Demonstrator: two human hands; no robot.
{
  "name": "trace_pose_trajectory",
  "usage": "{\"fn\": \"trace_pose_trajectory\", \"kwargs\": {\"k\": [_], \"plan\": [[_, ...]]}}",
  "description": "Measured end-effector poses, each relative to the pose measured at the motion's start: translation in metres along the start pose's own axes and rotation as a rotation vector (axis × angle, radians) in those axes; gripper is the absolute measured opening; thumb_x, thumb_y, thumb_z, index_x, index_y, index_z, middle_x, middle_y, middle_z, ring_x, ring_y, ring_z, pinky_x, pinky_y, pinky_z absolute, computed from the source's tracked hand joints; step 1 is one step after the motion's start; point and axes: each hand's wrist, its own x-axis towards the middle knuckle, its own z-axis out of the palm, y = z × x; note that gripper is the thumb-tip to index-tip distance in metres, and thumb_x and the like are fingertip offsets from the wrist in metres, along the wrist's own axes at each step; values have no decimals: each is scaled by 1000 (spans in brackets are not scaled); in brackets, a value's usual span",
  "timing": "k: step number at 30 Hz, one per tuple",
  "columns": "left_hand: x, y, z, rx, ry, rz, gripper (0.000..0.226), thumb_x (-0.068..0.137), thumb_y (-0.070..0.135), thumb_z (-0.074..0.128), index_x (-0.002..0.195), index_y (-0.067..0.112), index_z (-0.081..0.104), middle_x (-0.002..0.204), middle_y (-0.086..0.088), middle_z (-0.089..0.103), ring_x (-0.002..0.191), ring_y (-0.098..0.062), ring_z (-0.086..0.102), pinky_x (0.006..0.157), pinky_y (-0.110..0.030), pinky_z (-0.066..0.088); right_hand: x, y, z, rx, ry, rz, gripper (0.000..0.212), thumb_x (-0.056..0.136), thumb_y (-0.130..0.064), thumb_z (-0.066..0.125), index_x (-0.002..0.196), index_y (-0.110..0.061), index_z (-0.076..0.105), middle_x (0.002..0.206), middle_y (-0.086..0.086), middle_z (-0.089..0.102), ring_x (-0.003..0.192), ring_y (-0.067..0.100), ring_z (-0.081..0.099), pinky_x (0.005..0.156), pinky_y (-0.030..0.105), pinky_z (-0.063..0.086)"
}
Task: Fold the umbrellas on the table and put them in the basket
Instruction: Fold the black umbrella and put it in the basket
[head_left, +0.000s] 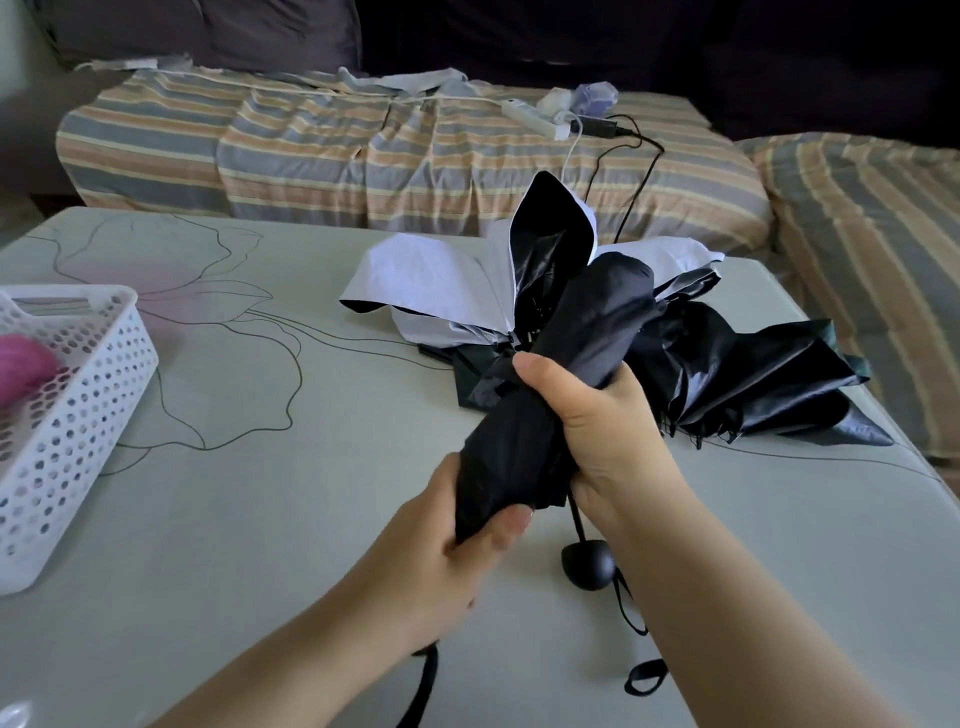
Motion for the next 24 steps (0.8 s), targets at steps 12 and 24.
{"fn": "trace_pose_trajectory", "kwargs": {"k": [12,24], "plan": [[11,-4,-11,-508,-310,-105,81,58,72,70,116,16,58,102,-18,66,84,-28,67,68,-30,53,-9,3,2,-137,-170,-25,46,75,11,69,110,-12,50,86,6,63,71,14,65,63,25,54],[4,3,-2,-642,-302,-128,58,67,60,70,101,13,68,88,-14,70,71,-31,68,63,-34,55,-9,5,0,-184,-318,-175,103,71,-3,68,143,-56,16,128,-4,57,98,10,64,75,26,54]]}}
